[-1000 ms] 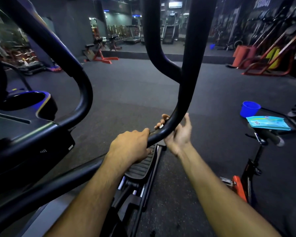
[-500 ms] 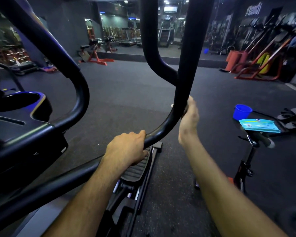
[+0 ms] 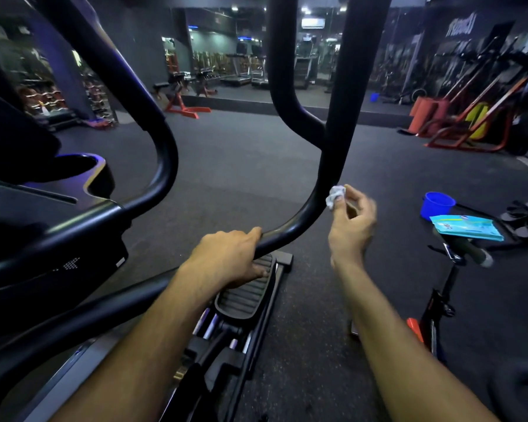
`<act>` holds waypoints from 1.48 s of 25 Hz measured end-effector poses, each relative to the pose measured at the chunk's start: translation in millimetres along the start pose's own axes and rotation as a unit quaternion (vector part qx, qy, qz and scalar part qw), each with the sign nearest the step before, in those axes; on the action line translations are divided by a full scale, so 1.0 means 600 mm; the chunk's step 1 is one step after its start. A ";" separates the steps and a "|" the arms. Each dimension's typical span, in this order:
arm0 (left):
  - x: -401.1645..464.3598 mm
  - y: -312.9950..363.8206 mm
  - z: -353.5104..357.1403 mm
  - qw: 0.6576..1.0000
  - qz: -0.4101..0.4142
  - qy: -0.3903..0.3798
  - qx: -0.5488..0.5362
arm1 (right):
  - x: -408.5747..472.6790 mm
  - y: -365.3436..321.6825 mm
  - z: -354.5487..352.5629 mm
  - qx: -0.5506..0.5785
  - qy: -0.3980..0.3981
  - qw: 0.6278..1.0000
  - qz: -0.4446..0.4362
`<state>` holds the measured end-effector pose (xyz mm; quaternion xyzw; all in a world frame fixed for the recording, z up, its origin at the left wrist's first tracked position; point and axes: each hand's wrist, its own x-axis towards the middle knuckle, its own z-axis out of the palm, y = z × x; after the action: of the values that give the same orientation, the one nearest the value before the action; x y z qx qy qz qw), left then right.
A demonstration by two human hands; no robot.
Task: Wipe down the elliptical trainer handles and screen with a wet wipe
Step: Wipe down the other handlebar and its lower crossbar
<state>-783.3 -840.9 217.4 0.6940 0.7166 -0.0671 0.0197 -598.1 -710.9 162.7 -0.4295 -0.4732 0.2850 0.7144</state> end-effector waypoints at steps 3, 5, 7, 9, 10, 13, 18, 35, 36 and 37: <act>-0.048 -0.044 0.001 0.999 -0.034 -0.029 0.007 | 0.003 -0.012 -0.027 -0.144 -0.066 0.958 -0.240; -0.069 -0.058 -0.001 0.998 -0.055 -0.027 -0.011 | 0.006 -0.016 -0.030 -0.272 -0.183 0.880 -0.343; -0.073 -0.054 -0.002 0.998 -0.059 -0.014 -0.018 | 0.007 -0.023 -0.019 -0.393 -0.254 0.802 -0.372; -0.072 -0.055 0.001 0.998 -0.063 -0.001 -0.016 | -0.026 -0.026 0.002 -0.400 -0.301 0.796 -0.341; -0.072 -0.056 0.004 0.998 -0.064 0.004 -0.021 | -0.054 -0.030 0.009 -0.360 -0.330 0.819 -0.300; -0.072 -0.056 0.010 0.998 -0.060 0.018 -0.029 | -0.090 -0.029 0.002 -0.326 -0.327 0.821 -0.336; -0.073 -0.051 0.013 0.998 -0.057 0.030 -0.020 | 0.007 -0.032 -0.007 -0.456 -0.350 0.743 -0.343; -0.084 -0.050 0.007 0.998 -0.050 0.028 -0.006 | 0.024 -0.109 0.008 -0.623 -0.354 0.592 -0.370; -0.085 -0.049 0.007 0.998 -0.052 0.027 -0.006 | 0.016 -0.095 0.004 -0.612 -0.372 0.606 -0.347; -0.086 -0.050 0.005 0.998 -0.052 0.028 -0.009 | 0.005 -0.079 0.002 -0.589 -0.395 0.630 -0.318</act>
<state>-811.5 -893.1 222.9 0.6570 0.7527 -0.0421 0.0025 -598.1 -730.3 205.8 -0.4280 -0.8845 -0.1561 0.1005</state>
